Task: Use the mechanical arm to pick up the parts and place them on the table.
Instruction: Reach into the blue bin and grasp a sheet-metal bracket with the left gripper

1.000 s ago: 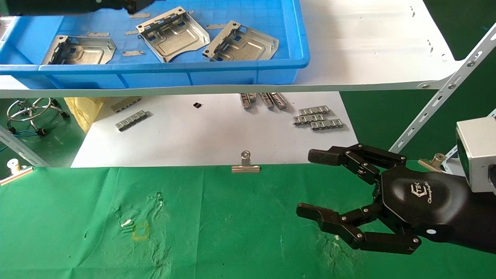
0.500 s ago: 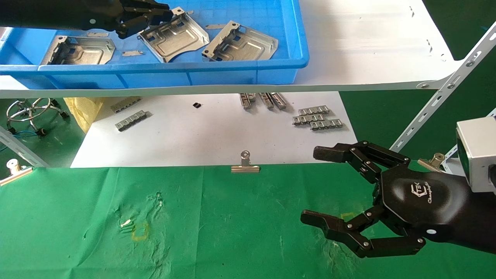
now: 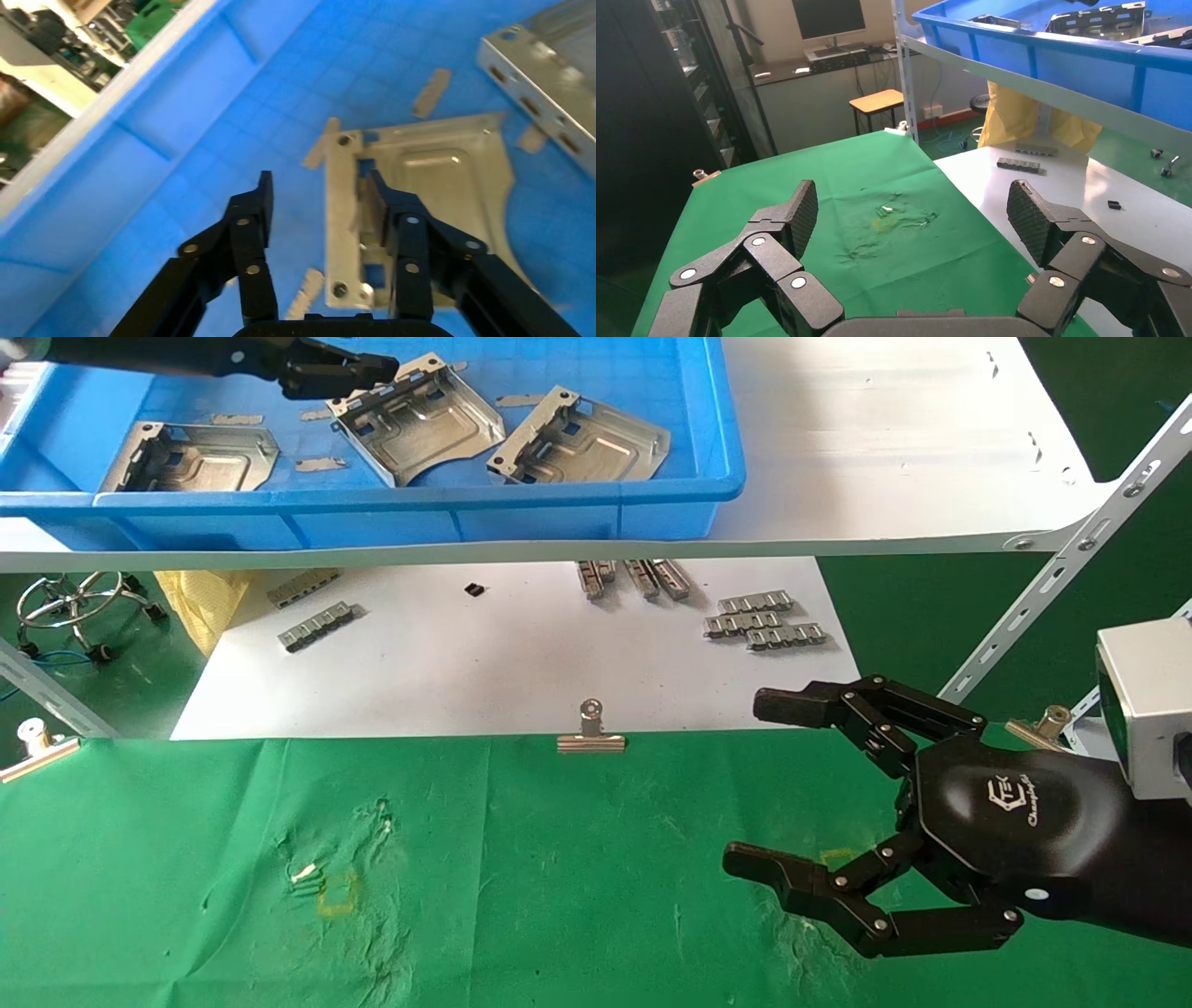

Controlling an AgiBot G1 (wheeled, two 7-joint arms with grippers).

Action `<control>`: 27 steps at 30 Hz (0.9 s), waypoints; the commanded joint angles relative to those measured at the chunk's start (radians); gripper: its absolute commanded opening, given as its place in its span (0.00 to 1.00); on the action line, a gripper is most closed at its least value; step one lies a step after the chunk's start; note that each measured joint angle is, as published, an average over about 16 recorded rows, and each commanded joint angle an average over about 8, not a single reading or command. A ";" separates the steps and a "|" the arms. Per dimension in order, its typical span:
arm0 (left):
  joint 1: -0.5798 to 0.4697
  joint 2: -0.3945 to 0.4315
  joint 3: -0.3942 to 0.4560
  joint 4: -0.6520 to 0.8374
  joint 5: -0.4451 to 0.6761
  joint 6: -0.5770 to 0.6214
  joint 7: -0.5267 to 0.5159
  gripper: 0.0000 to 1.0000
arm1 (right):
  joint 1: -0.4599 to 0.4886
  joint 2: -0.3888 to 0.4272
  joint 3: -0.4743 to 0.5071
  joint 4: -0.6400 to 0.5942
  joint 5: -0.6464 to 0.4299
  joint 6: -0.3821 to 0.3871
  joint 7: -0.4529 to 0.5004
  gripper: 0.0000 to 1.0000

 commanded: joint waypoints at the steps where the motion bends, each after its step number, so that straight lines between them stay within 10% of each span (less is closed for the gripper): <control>1: -0.004 0.010 0.006 0.001 0.008 -0.034 -0.003 0.57 | 0.000 0.000 0.000 0.000 0.000 0.000 0.000 1.00; 7: -0.005 0.019 0.011 0.018 0.017 -0.006 -0.036 0.00 | 0.000 0.000 0.000 0.000 0.000 0.000 0.000 1.00; 27: 0.020 0.009 0.034 0.024 0.049 -0.027 -0.076 0.00 | 0.000 0.000 0.000 0.000 0.000 0.000 0.000 1.00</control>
